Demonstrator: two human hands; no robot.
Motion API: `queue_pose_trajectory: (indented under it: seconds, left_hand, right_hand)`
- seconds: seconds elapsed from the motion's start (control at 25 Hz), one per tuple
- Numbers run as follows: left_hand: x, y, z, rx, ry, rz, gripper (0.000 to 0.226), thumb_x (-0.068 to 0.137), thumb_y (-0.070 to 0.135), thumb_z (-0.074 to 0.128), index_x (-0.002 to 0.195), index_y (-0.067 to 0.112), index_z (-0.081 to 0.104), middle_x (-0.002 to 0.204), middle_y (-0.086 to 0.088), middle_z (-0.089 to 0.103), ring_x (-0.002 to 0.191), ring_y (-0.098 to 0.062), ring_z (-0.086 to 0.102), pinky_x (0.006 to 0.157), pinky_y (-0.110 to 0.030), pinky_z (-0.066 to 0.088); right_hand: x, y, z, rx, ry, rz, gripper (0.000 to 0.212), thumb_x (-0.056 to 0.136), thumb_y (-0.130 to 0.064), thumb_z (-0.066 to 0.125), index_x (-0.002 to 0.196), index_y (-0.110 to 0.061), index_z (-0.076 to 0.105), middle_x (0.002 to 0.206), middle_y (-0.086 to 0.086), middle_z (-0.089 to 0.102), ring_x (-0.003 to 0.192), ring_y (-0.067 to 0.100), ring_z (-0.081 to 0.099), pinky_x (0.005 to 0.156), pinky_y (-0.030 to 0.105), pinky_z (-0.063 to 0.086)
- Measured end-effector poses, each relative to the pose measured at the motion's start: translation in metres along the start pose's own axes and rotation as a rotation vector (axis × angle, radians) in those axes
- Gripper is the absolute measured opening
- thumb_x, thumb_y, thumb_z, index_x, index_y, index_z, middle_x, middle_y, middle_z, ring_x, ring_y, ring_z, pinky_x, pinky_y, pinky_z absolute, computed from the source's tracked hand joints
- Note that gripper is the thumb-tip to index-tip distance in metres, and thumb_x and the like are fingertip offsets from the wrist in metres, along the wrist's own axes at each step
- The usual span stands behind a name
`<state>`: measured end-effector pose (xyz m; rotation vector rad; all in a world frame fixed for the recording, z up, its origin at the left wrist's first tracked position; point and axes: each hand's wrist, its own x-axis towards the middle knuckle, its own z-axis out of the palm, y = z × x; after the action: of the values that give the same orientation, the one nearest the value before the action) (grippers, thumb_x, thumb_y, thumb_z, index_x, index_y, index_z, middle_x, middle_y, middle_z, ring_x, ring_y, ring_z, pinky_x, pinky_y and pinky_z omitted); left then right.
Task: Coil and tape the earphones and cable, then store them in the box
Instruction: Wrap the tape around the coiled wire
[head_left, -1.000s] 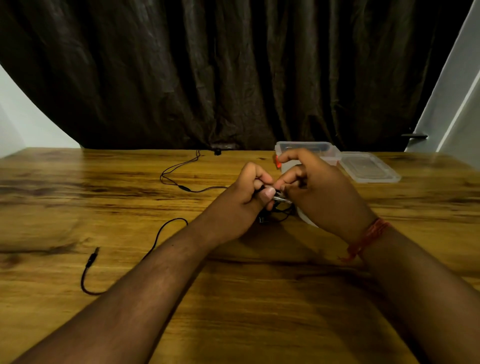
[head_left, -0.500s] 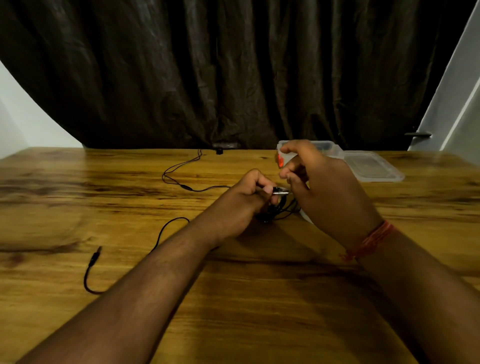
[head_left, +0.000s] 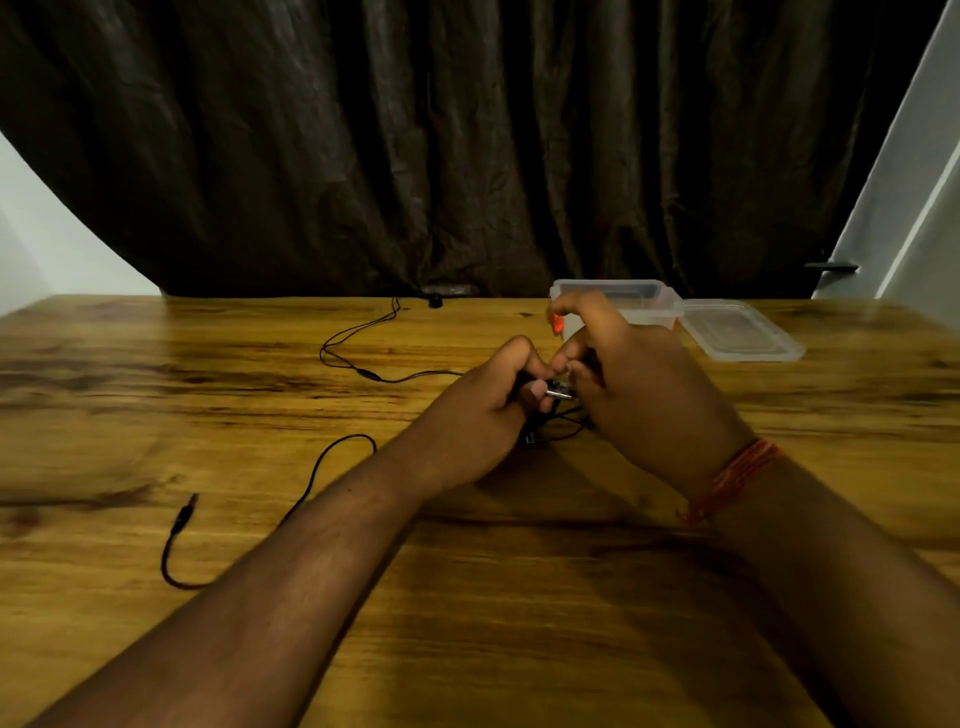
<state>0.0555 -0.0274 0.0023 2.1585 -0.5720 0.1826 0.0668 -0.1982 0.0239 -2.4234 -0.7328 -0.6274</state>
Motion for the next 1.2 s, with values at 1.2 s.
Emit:
queue_pose_trajectory:
  seconds: [1.2]
  left_hand:
    - [0.004,-0.003,0.005,-0.060,0.106,-0.019,0.006,0.101,0.018,0.050,0.107,0.018,0.050,0.092,0.007,0.070,0.090,-0.001,0.062,0.081,-0.025,0.047]
  right_hand:
    - [-0.001,-0.007,0.013,0.010,0.073,0.045,0.055,0.088,-0.008,0.058,0.138,-0.022,0.038,0.094,-0.004,0.068,0.082,0.012,0.064,0.072,0.027,0.052]
